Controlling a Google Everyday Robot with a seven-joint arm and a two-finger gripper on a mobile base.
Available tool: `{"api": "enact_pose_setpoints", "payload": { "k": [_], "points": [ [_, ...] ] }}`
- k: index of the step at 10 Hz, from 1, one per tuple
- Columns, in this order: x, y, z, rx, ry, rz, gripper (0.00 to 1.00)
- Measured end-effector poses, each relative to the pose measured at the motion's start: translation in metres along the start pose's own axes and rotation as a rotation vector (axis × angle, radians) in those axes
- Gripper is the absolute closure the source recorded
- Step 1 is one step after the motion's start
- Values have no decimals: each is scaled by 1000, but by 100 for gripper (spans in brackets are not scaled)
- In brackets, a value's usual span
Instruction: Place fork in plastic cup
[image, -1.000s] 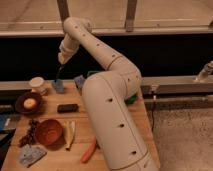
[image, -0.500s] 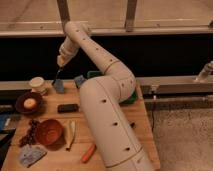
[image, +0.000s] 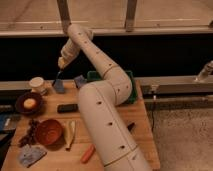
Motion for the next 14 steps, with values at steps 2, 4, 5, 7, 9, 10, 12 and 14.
{"api": "enact_pose_setpoints", "payload": {
  "k": [2, 4, 5, 7, 9, 10, 12, 14],
  "points": [
    [0, 0, 0, 0, 0, 0, 100],
    [0, -1, 1, 1, 0, 1, 100],
    [1, -1, 1, 1, 0, 1, 100],
    [1, -1, 1, 1, 0, 1, 100],
    [1, -1, 1, 1, 0, 1, 100],
    [1, -1, 1, 4, 0, 1, 100],
    [0, -8, -2, 26, -18, 6, 100],
    [1, -20, -1, 39, -32, 19, 100]
  ]
}}
